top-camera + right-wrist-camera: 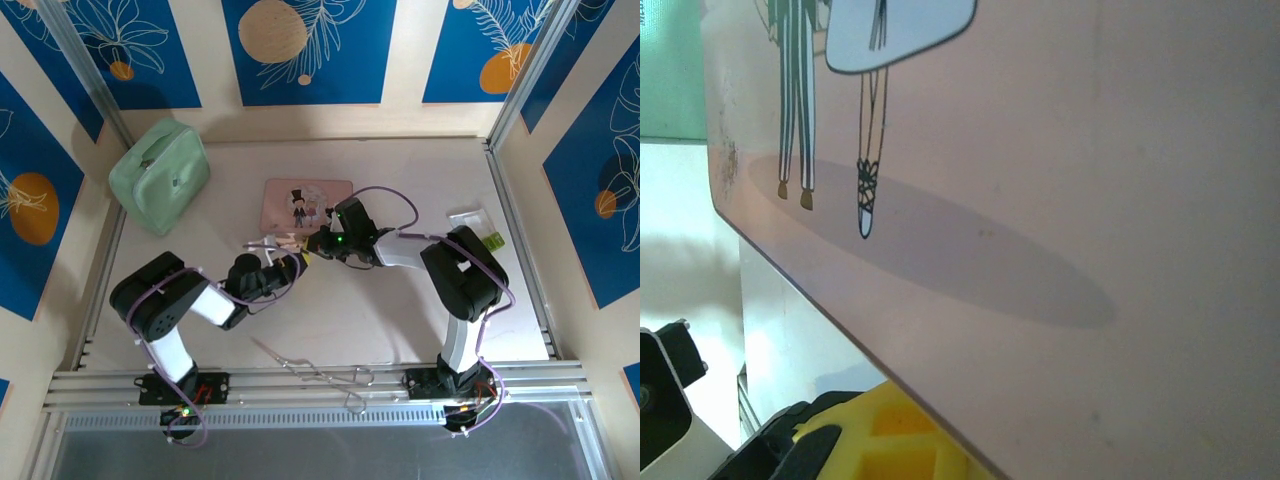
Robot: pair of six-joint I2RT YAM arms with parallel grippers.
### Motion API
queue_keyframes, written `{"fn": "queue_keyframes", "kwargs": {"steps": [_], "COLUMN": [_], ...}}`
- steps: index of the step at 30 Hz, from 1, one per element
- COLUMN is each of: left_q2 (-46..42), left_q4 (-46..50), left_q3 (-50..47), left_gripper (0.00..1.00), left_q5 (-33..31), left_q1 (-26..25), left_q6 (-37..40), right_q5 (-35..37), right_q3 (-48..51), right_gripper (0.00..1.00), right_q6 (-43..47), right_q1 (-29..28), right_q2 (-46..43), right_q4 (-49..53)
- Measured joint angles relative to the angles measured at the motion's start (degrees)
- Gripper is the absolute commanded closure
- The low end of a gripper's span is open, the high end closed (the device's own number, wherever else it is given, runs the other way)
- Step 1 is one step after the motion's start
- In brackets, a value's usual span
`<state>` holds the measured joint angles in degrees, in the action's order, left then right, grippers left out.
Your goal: Unlock the padlock with the key
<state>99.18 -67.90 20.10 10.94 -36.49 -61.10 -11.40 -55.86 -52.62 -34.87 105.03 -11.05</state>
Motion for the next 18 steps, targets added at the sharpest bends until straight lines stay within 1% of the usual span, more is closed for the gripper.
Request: {"fn": "queue_keyframes", "kwargs": {"steps": [2, 7, 9, 13, 18], "left_q2": [0.0, -0.48, -2.27, -6.19, -6.67], "left_q4": [-0.24, 0.35, 2.91, 9.77, 16.11], "left_q3": [-0.2, -0.15, 0.11, 2.43, 6.58], "left_gripper": [0.53, 0.64, 0.7, 0.74, 0.84], "left_q5": [0.02, -0.07, -0.42, -1.36, -2.08], "left_q1": [0.81, 1.44, 1.46, 1.46, 1.46], "left_q6": [-0.57, -2.05, -2.27, -1.81, -1.09], "right_q5": [0.31, 0.5, 0.5, 0.48, 0.48], "right_q3": [0.28, 2.1, 2.64, 3.02, 3.13], "right_gripper": [1.0, 1.0, 1.0, 1.0, 1.0], "right_q6": [-0.37, -0.61, -0.63, -0.63, -0.98], "right_q1": [-0.07, -0.04, -0.04, -0.04, -0.04], "right_q2": [-0.28, -1.73, -2.1, -2.29, -2.4], "right_q4": [0.13, -0.13, -0.39, -0.74, -0.94]}}
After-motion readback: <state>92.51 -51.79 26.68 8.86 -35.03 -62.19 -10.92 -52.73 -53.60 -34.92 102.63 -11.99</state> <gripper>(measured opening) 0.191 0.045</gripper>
